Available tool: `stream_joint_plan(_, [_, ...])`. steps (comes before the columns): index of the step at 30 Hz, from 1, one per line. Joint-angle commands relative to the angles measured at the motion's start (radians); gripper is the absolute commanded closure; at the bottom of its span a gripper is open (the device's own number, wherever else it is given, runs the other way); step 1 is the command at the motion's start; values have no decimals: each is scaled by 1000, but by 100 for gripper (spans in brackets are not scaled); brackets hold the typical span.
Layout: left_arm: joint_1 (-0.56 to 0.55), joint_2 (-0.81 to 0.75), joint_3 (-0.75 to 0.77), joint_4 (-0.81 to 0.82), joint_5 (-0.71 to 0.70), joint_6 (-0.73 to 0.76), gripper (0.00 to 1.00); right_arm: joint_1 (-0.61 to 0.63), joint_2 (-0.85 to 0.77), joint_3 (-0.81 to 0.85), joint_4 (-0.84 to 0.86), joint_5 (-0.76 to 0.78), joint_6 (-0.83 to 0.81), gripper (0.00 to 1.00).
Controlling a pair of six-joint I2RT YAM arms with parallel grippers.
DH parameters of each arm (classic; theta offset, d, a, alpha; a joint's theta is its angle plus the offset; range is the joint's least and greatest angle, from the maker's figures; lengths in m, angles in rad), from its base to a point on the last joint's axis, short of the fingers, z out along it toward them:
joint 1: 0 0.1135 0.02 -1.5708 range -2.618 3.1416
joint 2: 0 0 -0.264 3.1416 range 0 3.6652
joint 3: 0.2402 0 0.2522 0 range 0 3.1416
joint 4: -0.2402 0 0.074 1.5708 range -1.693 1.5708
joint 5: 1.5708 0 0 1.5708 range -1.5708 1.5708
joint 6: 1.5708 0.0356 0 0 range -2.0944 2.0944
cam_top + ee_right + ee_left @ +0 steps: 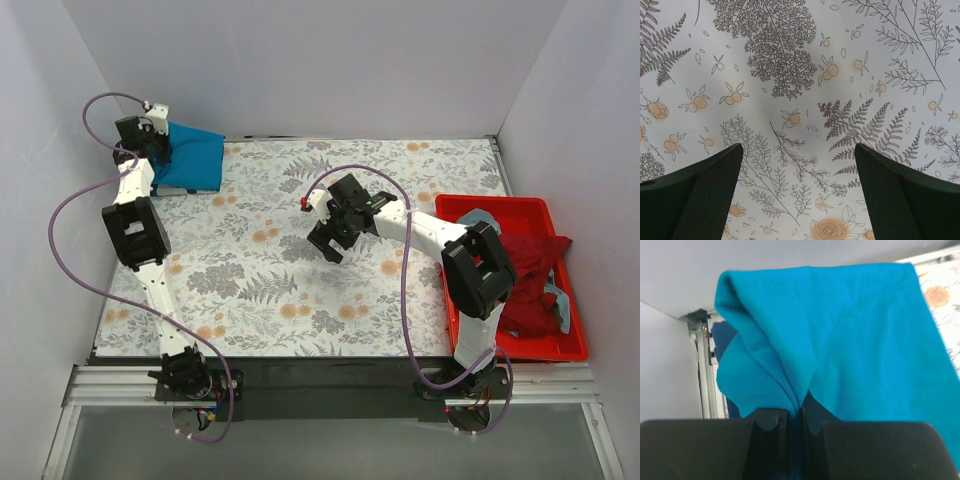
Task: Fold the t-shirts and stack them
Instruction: Neatly place the folded tshirt to the corner
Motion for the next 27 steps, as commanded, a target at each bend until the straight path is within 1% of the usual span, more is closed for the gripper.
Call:
stream_joint_plan(1, [12,-6,-27,42,1,32,100,-1,9,33,-13,-12,4,2])
stream_joint_plan(6, [15,8,-56,83,-67,41,99,-2,14,31,-15,-15,2,2])
stream_joint_plan(9, [18,10,-43,82,-110,26,85,-2,15,33,-18,-17,1,1])
stream_joint_plan(10, [21,8,-33,82,-130,14,73,-2,14,33,-18,-16,1,2])
stream_joint_plan(12, [29,5,11,68,-162,14,64,-1,7,31,-20,-14,-1,2])
stream_joint_plan(13, [32,0,43,60,-170,14,58,-2,-2,25,-20,-11,-2,2])
stream_joint_plan(15, [45,-9,72,54,-186,14,52,-4,-8,20,-20,-6,-4,2])
stream_joint_plan(17, [59,-35,95,52,-191,-5,48,-5,-16,14,-17,-3,-2,2])
stream_joint_plan(22, [82,-115,77,62,-135,-66,47,-30,-46,-10,-9,-31,13,2])
stream_joint_plan(24, [82,-145,45,63,-122,-95,48,-39,-57,-29,-1,-38,19,2])
stream_joint_plan(25, [84,-155,33,51,-90,-104,49,-41,-65,-35,2,-46,21,2])
stream_joint_plan(26, [82,-164,14,46,-67,-117,51,-42,-69,-44,5,-49,21,2])
stream_joint_plan(27, [82,-184,-4,45,-44,-127,58,-47,-74,-47,6,-52,24,2])
